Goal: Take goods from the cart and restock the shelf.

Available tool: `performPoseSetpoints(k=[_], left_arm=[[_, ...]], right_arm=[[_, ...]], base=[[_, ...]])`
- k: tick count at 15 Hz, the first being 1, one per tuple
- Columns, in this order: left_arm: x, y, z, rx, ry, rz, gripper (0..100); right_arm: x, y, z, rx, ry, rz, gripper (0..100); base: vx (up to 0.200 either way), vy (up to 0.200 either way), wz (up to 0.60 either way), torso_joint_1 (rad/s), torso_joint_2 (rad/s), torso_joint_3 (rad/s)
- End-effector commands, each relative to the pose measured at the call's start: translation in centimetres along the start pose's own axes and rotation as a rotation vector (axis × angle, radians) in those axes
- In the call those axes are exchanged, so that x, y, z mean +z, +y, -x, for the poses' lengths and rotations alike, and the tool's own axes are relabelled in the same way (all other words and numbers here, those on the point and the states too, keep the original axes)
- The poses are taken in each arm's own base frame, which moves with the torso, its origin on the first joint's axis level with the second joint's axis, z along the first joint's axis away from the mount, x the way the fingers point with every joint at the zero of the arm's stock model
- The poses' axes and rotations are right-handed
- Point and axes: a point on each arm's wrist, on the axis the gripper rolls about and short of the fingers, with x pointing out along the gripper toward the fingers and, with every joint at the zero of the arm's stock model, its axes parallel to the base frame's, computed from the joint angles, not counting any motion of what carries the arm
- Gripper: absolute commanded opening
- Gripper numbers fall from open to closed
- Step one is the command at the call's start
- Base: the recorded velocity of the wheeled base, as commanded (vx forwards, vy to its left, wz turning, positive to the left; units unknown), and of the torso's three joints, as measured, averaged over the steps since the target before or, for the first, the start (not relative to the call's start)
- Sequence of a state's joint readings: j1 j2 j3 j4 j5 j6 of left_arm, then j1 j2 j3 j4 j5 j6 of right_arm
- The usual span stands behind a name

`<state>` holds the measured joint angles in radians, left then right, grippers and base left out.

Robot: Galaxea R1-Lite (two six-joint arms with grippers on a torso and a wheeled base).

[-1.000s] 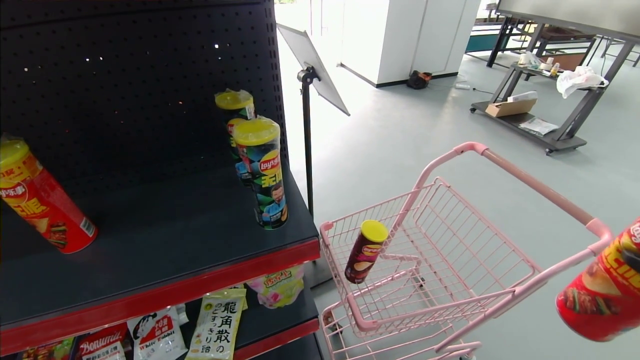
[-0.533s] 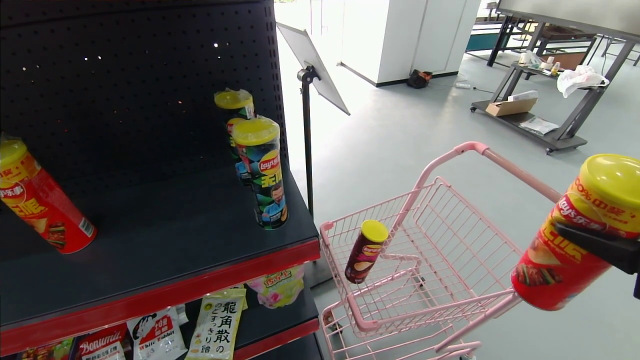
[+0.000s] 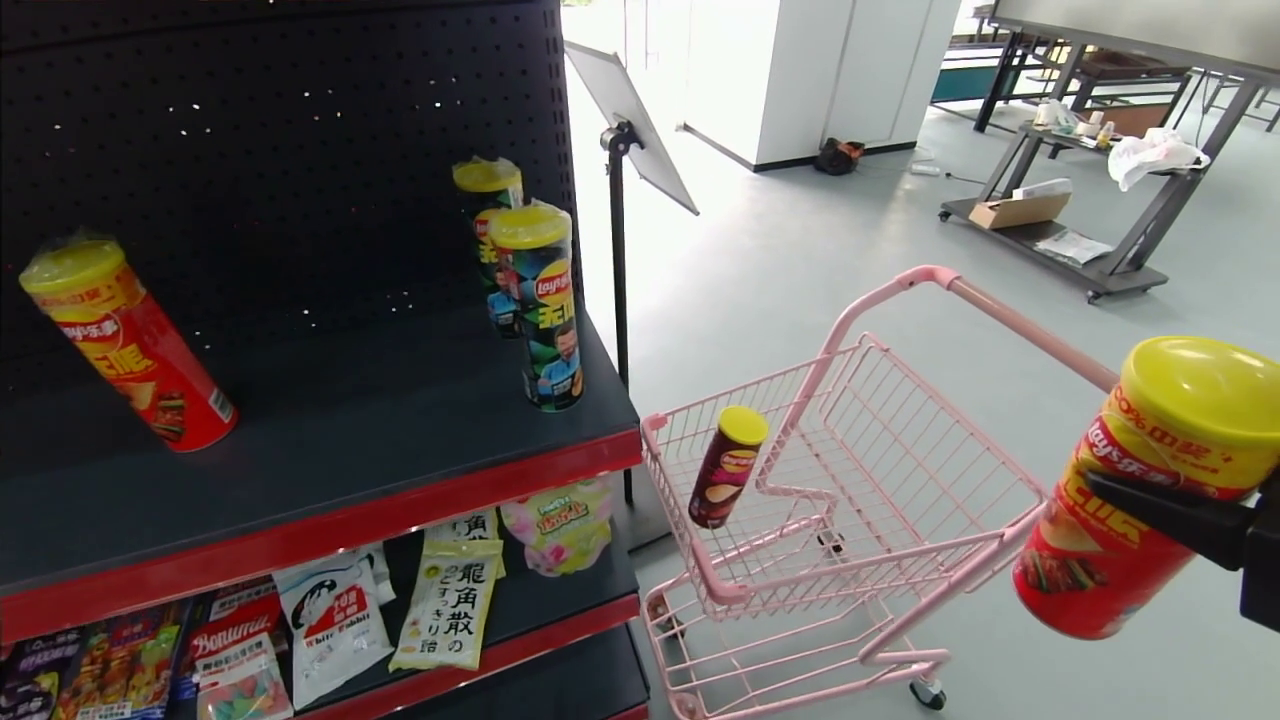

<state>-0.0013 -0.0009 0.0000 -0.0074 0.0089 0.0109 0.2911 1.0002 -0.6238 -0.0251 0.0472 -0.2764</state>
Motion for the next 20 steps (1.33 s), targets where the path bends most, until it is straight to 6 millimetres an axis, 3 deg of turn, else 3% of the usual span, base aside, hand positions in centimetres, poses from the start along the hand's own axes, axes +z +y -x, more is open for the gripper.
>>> performPoseSetpoints(k=[1,8,11,15,20], left_arm=[[0.0,0.0,0.0,0.000,0.001,0.002,100],[0.0,0.0,0.0,0.002,0.001,0.002,100],[0.0,0.0,0.0,0.002,0.001,0.002,100],[0.0,0.0,0.0,0.002,0.001,0.000,100],[0.0,0.0,0.0,0.002,0.001,0.000,100]], right_arm=[[-0.4,0.1,0.1,0.004,0.005,0.011,0],[-0.4,0.1,0.1,0.005,0.003,0.025,0],[-0.7,0.2,0.0,-0.005,-0.016,0.015,0],[-1.5,0.7,-0.4,0.121,-0.060,0.013,0],[-1.0,0.7,-1.2,0.169,-0.062,0.017,0]], base=[[0.000,0.000,0.60,0.002,0.00,0.002],[0.000,0.000,0.60,0.000,0.00,0.002],[0.000,0.000,0.00,0.000,0.00,0.000],[0.000,0.200,0.00,0.000,0.00,0.005],[0.000,0.200,0.00,0.005,0.00,0.001]])
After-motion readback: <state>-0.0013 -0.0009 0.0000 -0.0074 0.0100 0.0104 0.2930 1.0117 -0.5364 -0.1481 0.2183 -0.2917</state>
